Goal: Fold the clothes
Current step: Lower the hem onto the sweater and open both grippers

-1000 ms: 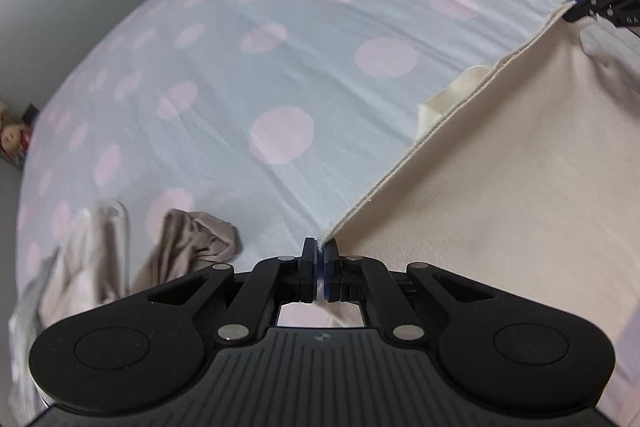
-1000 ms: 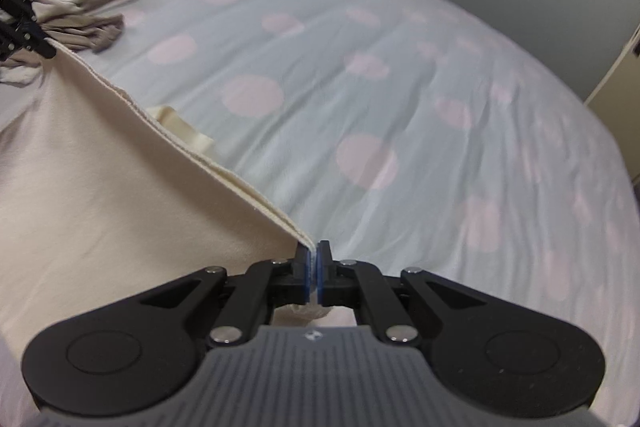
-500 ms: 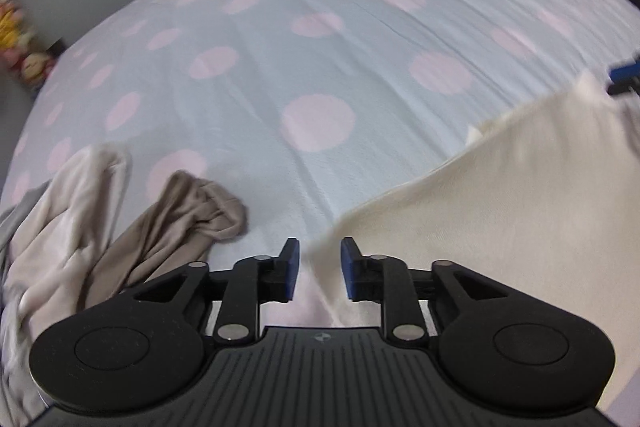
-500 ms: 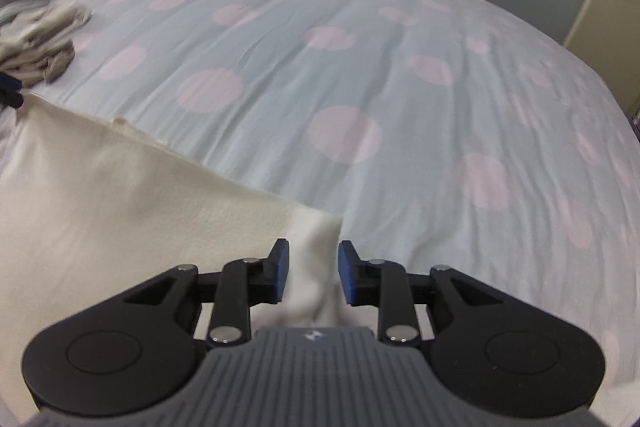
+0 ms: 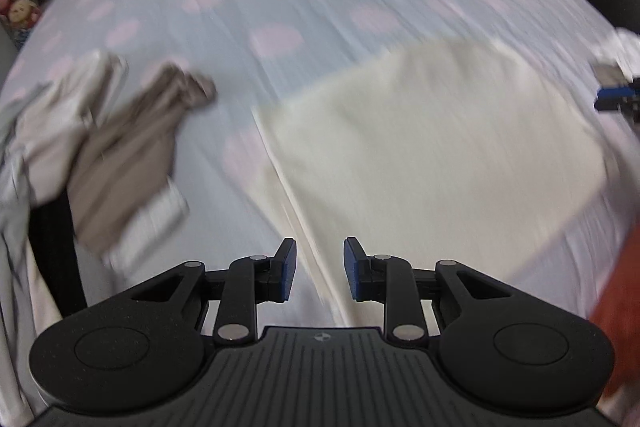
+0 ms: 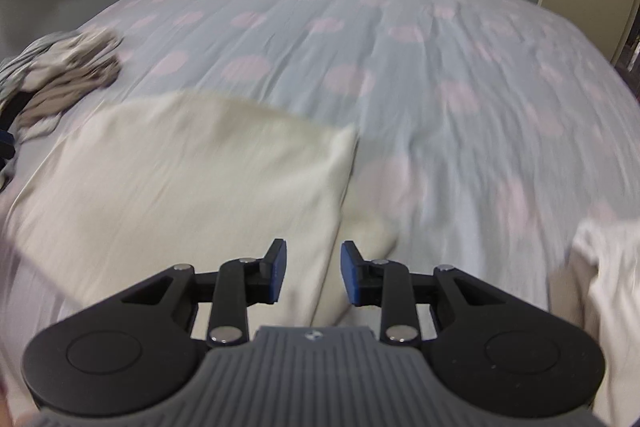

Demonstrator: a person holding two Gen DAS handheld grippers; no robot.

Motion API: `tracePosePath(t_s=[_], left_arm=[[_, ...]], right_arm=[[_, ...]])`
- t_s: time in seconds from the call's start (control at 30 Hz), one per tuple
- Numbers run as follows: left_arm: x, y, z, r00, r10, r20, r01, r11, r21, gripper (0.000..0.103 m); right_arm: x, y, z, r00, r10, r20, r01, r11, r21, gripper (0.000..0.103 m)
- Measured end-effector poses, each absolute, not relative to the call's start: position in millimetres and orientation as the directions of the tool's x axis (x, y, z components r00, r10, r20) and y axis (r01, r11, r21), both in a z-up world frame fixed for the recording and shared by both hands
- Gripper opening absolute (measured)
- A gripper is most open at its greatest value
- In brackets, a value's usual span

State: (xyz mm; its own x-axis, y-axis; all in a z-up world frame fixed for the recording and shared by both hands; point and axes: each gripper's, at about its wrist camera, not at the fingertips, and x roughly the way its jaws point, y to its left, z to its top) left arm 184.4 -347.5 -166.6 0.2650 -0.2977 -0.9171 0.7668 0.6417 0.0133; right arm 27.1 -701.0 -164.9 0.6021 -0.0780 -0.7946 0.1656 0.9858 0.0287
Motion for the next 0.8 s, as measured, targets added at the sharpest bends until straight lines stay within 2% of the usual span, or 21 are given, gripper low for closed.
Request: tracePosePath(t_s=[0.07,0.27,0.57,0.73,0.8], left_arm=[[172,-345,-174,0.238,-0.276,-0.931,0.786,0.618,0.017,0.024],[143,-344,-200,0.178,-0.195,-0.964,0.833,0.552,0.042,0.039],[133,-356,-236,0.161,-0.058,-0.985,0.857,0.503,0.111,0.04],[132,-356,-240,0.155,-0.042,-0.987,0.865,0.489,0.115,0.028],[132,-354,-240,0.154,-0.043,-0.987,0.862,0.495,0.113,0.018]], right_arm=[[12,-697,-169,0.586,-0.057,-0.808,0.156,0.987,0.044,0.033],[-15,-690,-183,0.51,-0.037,-0.859,0.14,0.989,0.041,0.033],[-7,-700,-201,0.426,0.054,-0.903,0.155,0.979,0.131,0.031],[-2,-700,-208,0.394,0.091,-0.915,0.155,0.974,0.164,0.017],[-2,-699,-209,0.391,0.099,-0.915,0.148,0.975,0.168,0.01]])
